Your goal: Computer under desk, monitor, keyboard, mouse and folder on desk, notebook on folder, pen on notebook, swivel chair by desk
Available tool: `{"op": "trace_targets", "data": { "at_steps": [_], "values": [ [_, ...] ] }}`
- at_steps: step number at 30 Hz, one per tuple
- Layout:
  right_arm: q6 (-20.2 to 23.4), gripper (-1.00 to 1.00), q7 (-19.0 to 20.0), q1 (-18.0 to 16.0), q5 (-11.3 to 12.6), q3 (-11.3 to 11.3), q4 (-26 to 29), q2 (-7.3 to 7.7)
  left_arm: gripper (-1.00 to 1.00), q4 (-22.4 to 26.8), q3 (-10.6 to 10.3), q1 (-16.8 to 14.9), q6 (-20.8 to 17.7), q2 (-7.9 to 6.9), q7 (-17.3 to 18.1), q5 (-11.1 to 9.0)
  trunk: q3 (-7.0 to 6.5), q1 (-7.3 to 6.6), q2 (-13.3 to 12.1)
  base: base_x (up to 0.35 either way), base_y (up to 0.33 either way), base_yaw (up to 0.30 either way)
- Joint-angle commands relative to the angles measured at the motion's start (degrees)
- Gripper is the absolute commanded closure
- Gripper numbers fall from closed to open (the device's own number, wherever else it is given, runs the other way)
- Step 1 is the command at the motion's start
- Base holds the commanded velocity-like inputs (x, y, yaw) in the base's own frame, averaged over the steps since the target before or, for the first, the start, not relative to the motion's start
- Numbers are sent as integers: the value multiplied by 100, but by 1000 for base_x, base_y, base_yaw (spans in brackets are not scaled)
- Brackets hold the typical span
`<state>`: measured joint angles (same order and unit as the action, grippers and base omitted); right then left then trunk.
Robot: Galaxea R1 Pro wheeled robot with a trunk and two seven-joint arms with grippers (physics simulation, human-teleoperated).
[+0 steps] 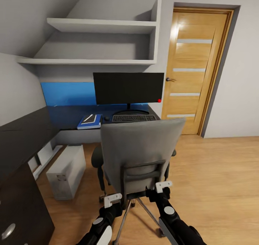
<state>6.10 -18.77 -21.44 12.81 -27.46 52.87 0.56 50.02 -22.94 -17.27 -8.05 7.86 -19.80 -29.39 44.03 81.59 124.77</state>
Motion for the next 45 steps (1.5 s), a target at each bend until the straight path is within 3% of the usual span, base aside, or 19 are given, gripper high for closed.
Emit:
{"op": "trace_targets", "data": {
  "at_steps": [1, 15, 36, 45],
  "values": [
    [32, -100, -47, -10, -51, -27, 22, 4, -100, 8, -12, -4, -14, -4, -42, -40, 5, -1, 3, 22, 192, 0],
    [25, -100, -47, -10, -94, -31, 22, -3, -100, 8, 114, -5, -17, -4, -43, -41, 5, -1, 3, 15, 74, 0],
    [15, -100, -47, -10, -95, -40, 22, -3, -100, 17, 120, -5, -22, 1, -42, -43, 5, -1, 3, 306, 47, 0],
    [5, -100, -75, -10, -91, -30, -6, -3, -100, 17, 123, -5, -13, -3, -48, -40, 5, -1, 3, 56, 18, 0]
  ]
}}
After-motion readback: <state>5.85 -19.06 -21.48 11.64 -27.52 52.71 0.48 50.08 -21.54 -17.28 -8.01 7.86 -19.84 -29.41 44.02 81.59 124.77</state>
